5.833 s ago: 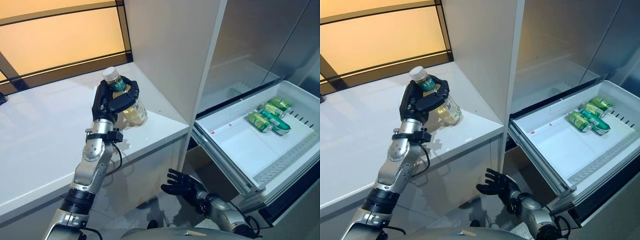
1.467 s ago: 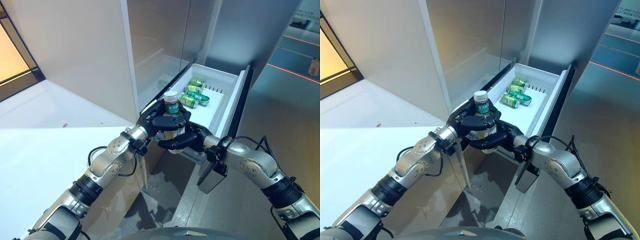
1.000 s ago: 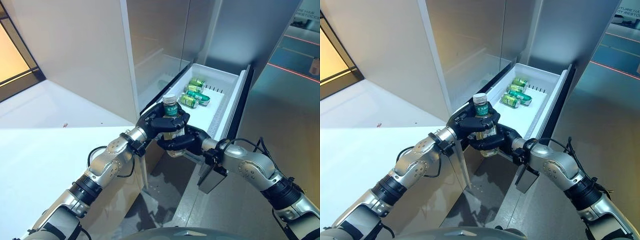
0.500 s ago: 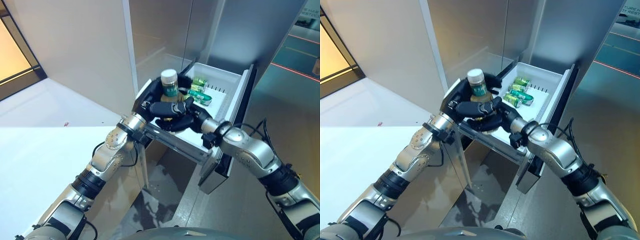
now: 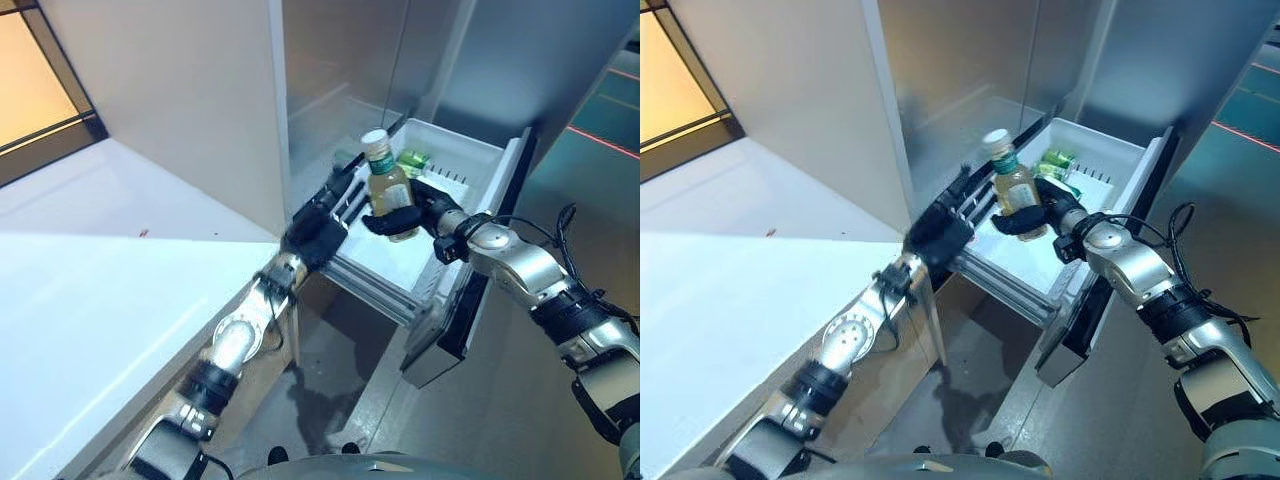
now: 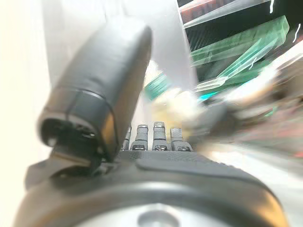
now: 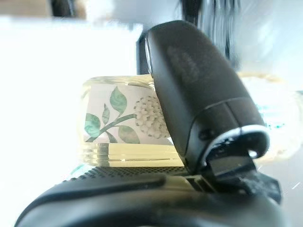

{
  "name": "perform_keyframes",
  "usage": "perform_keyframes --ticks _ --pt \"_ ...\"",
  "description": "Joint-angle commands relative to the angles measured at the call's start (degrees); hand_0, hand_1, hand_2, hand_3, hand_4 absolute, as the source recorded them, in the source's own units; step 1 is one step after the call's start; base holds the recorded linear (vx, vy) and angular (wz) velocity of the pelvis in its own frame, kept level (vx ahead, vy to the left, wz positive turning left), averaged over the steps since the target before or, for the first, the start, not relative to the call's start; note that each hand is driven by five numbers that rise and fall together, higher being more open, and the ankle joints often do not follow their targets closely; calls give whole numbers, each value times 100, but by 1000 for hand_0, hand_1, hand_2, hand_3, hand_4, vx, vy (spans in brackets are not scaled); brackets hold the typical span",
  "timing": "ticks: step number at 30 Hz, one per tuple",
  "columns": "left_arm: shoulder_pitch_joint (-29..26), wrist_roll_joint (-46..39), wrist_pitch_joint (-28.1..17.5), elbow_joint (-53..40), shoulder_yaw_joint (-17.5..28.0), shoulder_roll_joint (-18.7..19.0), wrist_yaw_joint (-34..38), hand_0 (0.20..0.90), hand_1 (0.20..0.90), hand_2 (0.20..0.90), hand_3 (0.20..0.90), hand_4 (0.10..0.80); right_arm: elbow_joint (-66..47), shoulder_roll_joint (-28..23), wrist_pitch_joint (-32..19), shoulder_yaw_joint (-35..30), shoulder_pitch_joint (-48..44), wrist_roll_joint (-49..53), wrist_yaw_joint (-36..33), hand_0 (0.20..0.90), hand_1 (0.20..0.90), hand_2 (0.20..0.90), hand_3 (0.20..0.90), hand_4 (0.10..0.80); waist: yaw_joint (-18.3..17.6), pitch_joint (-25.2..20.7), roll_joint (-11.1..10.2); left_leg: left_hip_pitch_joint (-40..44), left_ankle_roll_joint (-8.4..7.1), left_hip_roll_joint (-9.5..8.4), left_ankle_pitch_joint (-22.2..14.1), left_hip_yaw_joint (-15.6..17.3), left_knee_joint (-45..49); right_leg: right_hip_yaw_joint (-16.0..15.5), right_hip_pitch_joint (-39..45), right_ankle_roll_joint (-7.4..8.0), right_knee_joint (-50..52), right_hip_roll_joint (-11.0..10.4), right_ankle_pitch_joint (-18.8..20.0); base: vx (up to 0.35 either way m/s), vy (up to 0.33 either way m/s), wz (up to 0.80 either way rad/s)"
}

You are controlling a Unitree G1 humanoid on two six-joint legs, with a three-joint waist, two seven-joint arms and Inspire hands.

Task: Put drinks into fridge and close the fridge

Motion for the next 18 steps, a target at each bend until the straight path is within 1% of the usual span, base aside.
perform_keyframes --ticks 1,2,5,7,10,11,12,13,17,18 --pt "-13 -1170 981 -984 -996 -448 -756 900 900 900 900 800 715 -528 -938 -912 -2432 -1276 -623 300 300 300 200 100 351 -606 -230 35 34 -78 -495 -532 7 -458 -169 -94 377 135 -9 6 -8 27" --pt "4 -1179 1018 -973 -1004 -421 -742 900 900 900 900 800 842 -600 -988 -802 -2510 -1492 -580 300 300 300 200 100 370 -592 -232 17 33 -81 -490 -558 7 -473 -169 -94 365 133 -4 2 -10 31" --pt "117 -1179 1124 -901 -1048 -309 -663 900 900 900 900 800 1123 -781 -924 -444 -2733 -1917 -583 300 300 300 200 100 455 -531 -234 -44 9 -81 -456 -641 7 -551 -174 -86 336 125 11 1 -19 15" --pt "194 -1174 1135 -846 -1041 -240 -520 900 900 900 900 800 1302 -868 -882 -248 -2820 -1952 -559 300 300 300 200 100 505 -495 -238 -83 -6 -78 -427 -685 7 -599 -183 -81 311 120 32 0 -28 11" --pt "401 -654 1237 -512 -1078 -108 -612 900 900 900 900 800 1584 -918 -675 -81 -2832 -1900 -480 300 300 300 200 100 593 -412 -219 -143 -31 -63 -386 -733 7 -692 -206 -79 298 104 42 2 -38 9" --pt "482 -374 1297 -322 -1077 -106 -707 900 900 900 900 800 1698 -931 -659 -47 -2793 -1880 -466 300 300 300 200 100 630 -375 -212 -170 -34 -66 -366 -769 7 -713 -222 -84 301 102 48 8 -22 14" --pt "482 -358 1299 -308 -1079 -112 -725 900 900 900 900 800 1701 -931 -661 -44 -2795 -1879 -465 300 300 300 200 100 628 -377 -211 -171 -34 -66 -365 -771 7 -715 -223 -84 301 102 47 10 -31 22" --pt "557 -167 1363 -109 -1071 -97 -777 900 900 900 900 800 1820 -925 -649 -20 -2764 -1897 -433 300 300 300 200 100 662 -340 -200 -194 -40 -66 -346 -797 7 -734 -233 -89 304 100 48 15 -28 23" --pt "756 675 1316 597 -1007 -99 -944 900 900 900 900 800 2176 -914 -534 -20 -2708 -1915 -344 300 300 300 200 100 759 -217 -149 -284 -46 -64 -279 -871 7 -768 -325 -106 343 96 54 4 -44 13" --pt "790 1012 1307 915 -938 -115 -1061 900 900 900 900 800 2300 -901 -536 -39 -2701 -1949 -347 300 300 300 200 100 797 -143 -121 -352 -49 -62 -245 -891 10 -778 -397 -115 368 99 58 -33 -45 11"
